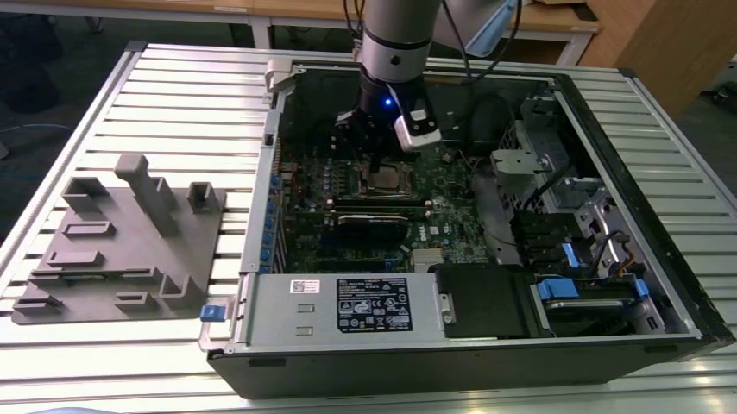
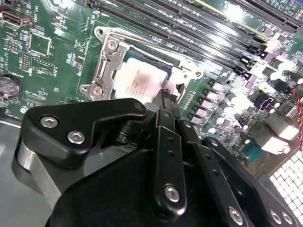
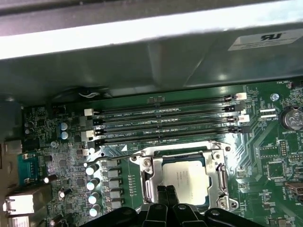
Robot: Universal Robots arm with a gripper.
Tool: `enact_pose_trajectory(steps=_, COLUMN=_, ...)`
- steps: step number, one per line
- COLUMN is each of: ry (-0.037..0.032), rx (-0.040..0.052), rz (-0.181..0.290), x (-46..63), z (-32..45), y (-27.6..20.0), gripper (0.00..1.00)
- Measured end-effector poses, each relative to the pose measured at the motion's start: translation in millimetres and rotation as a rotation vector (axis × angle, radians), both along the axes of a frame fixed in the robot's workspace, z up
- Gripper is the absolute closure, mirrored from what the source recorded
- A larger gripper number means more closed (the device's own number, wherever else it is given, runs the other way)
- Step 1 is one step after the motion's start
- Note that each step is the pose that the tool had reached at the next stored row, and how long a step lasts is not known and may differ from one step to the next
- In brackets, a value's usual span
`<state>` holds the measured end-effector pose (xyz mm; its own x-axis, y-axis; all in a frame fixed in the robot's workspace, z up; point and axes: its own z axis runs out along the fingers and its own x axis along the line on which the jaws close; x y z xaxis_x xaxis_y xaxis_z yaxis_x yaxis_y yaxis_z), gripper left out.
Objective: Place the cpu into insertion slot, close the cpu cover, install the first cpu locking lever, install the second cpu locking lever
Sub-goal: 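Close the cpu cover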
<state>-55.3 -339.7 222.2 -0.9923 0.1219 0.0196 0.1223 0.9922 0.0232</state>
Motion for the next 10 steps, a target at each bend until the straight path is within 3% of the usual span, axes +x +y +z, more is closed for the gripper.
enact_pose_trajectory(steps=4, ry=-0.0035, rx=-0.0001, rz=0.000, x=-1.7, z=-4.2, y=0.0, gripper=0.89)
enact_pose_trajectory(steps=10, ry=-0.0278, rx=0.0001, rz=0.004, x=-8.8, z=-8.2, y=0.0, gripper=0.89)
